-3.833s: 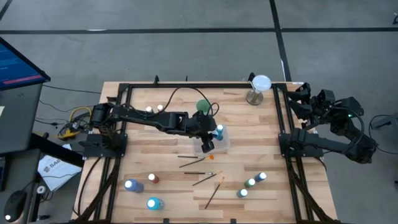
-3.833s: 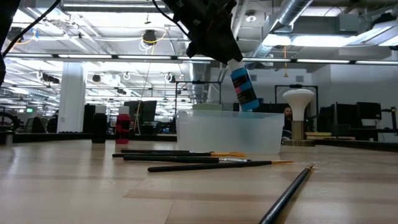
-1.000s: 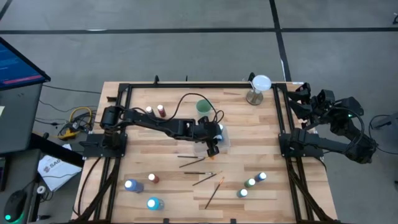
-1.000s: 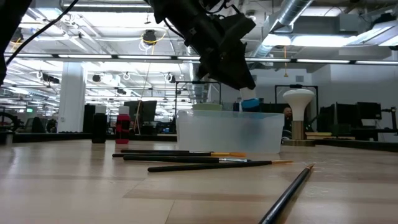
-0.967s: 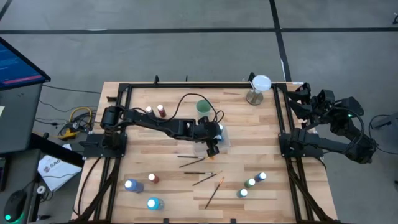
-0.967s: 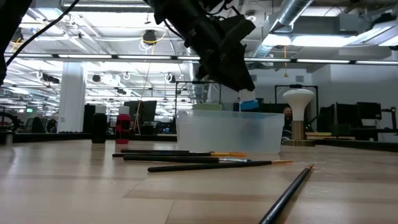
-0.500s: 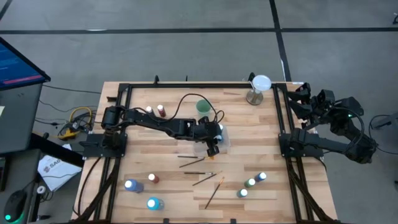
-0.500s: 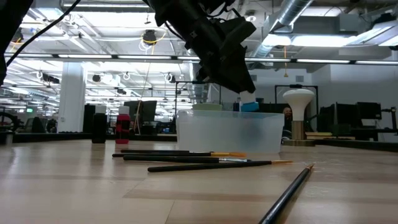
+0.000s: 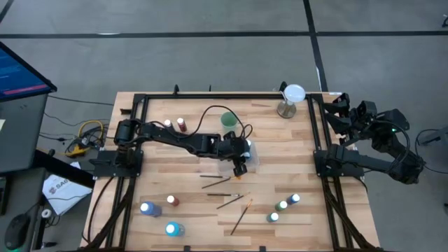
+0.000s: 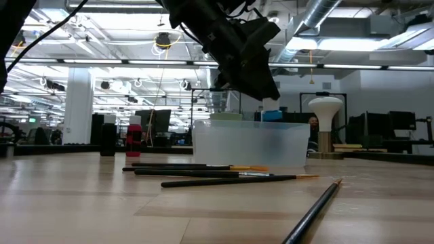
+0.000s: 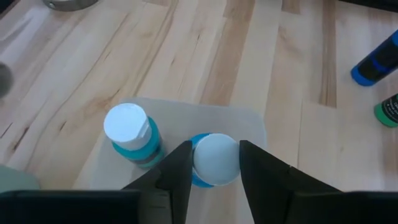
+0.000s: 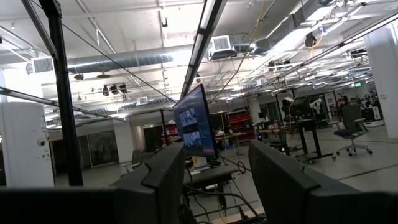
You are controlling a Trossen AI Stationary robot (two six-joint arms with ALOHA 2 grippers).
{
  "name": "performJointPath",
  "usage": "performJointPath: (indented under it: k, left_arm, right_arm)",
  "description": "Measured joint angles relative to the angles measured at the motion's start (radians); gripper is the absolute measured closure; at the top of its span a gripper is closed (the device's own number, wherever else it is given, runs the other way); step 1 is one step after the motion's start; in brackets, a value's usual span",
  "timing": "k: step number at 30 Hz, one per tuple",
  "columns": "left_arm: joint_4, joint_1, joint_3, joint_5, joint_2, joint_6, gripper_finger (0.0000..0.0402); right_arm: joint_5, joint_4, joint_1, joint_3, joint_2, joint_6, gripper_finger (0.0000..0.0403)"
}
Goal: Pick & Place Paint Supplies
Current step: Put the blue paint bottle into the transparent bin
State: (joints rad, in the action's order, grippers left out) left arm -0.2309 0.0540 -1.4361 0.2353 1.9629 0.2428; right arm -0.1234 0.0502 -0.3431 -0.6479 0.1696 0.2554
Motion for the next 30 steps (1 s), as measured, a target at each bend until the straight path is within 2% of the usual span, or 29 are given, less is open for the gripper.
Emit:
performJointPath:
  k: [17,30]
  left_arm:
    - [0.025,-0.009,0.0,0.004,0.0,-0.004,0.0276]
    - [0.061,-0.009,0.0,-0.021,-0.002,-0.061,0.0276]
  right_arm:
    - [0.0,0.0,0.0,0.0,0.0,0.0,0.023]
    - [0.0,0.0,0.0,0.0,0.0,0.0,0.023]
